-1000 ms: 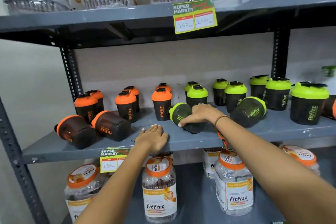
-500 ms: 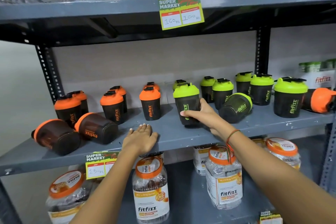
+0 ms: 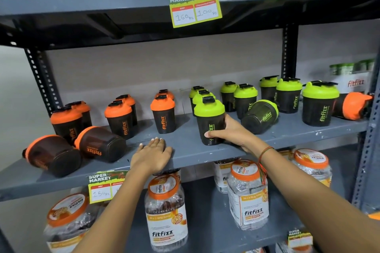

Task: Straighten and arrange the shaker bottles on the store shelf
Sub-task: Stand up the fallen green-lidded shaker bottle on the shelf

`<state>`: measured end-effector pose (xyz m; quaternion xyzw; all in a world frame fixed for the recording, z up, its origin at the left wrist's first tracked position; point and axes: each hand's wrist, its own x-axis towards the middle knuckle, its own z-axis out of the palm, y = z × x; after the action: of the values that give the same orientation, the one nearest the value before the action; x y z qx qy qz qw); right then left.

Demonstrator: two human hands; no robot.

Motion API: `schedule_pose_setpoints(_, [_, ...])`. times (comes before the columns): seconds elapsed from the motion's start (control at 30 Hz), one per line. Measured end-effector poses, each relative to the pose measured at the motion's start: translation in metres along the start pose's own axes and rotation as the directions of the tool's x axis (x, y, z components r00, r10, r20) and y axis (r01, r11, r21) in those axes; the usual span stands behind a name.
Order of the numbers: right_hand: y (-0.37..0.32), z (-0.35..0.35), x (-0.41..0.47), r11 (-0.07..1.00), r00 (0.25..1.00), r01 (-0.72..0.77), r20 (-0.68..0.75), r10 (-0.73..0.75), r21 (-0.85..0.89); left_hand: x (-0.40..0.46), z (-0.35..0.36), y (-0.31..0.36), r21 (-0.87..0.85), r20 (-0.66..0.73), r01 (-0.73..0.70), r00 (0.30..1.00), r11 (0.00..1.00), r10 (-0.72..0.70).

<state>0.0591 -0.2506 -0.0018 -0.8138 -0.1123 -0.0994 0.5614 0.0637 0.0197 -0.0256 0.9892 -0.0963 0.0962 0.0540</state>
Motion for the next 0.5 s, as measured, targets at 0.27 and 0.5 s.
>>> schedule_pose_setpoints(0.27, [0.001,-0.008,-0.048,0.994,0.908,0.081,-0.405,-0.104,-0.074,0.000,0.001,0.000,-0.019,-0.017,0.014,1.000,1.000,-0.014])
schedule_pose_setpoints(0.5, [0.016,-0.091,-0.047,0.975,0.666,-0.004,-0.728,-0.163,-0.222,-0.003,0.000,0.001,-0.008,-0.008,0.012,1.000,1.000,-0.012])
